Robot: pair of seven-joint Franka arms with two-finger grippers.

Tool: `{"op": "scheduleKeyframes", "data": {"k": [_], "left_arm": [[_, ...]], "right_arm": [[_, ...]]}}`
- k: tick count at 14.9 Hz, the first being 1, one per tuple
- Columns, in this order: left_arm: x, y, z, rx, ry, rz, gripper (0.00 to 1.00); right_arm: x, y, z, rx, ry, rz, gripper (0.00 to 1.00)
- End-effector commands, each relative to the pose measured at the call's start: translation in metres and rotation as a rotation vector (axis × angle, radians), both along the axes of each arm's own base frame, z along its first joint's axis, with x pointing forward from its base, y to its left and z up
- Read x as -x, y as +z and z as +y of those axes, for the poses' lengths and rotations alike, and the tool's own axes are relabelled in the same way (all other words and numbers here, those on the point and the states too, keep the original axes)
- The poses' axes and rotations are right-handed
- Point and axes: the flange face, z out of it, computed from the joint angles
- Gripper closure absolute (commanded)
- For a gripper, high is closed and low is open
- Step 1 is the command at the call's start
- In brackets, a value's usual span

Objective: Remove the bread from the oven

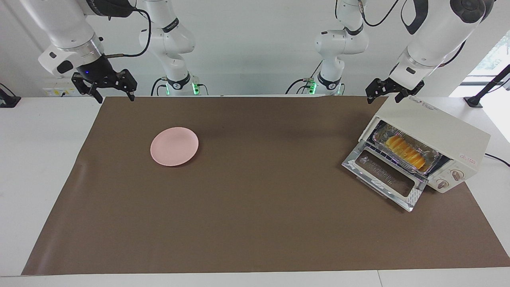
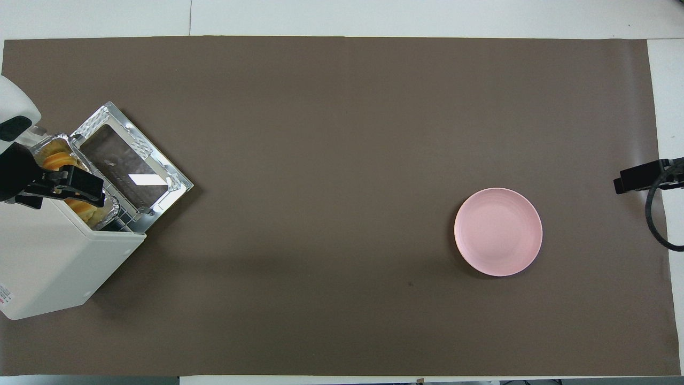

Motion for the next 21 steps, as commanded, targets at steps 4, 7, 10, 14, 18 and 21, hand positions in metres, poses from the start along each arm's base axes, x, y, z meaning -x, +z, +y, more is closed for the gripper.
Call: {"op": "scheduleKeyframes", "data": {"k": [4,7,10,14,18,21], "left_arm": [[0.007,0.004,0.002,0.01,-0.008,-0.018,0.0],[0.008,0.009,0.004,0.006,0.011,-0.026,0.0],[0.006,0.015,0.02,0.009,0.043,-0.052,0.0],[-0.023,-0.01,0.027,-0.082,0.261,-0.082,0.0],[-0.094,-0.073,0.022,-0.259,0.37,-0.083,0.0],[-0.128,-0.103,0.014,-0.296,0.425,-0.179,0.0]], "right_arm": [[0.007,0.0,0.0,0.003,-0.012,0.007,0.0],[0.007,0.0,0.0,0.003,-0.01,0.007,0.0],[0.008,0.0,-0.001,0.003,-0.012,0.007,0.0],[0.007,0.0,0.0,0.003,-0.012,0.007,0.0],[0.008,0.0,-0.002,0.003,-0.015,0.007,0.0],[0.008,0.0,-0.004,0.003,-0.018,0.007,0.0]]}}
